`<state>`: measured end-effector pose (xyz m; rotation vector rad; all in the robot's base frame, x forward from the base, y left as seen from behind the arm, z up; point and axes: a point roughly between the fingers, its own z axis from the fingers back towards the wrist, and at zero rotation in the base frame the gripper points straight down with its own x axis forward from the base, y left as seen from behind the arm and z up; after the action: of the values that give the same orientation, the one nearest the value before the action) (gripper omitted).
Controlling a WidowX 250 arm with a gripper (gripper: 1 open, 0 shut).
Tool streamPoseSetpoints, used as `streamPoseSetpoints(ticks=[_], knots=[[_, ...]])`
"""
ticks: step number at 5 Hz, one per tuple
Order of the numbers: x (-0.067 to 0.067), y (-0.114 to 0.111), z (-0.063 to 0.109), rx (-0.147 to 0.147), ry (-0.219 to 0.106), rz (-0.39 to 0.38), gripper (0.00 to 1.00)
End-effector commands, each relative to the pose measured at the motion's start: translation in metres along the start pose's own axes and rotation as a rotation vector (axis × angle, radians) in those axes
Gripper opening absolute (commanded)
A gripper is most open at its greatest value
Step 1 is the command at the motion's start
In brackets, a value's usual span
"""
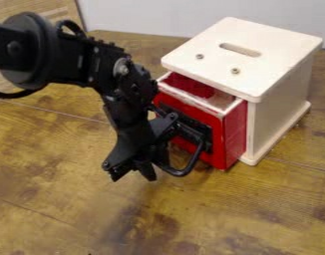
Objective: Open the drawer
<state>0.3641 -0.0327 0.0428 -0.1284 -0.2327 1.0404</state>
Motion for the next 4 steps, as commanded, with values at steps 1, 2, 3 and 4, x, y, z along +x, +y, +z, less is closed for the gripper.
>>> streamPoseSetpoints(ticks=[1,2,3,4], knots=[[0.004,-0.002,0.027,-0.017,-0.034,-0.097,0.00],[0.011,0.006,0.028,-0.013,-0.037,-0.091,0.00],[0.018,0.014,0.026,-0.009,-0.042,-0.085,0.00],[0.016,0.010,0.024,-0.005,-0.046,-0.072,0.00]])
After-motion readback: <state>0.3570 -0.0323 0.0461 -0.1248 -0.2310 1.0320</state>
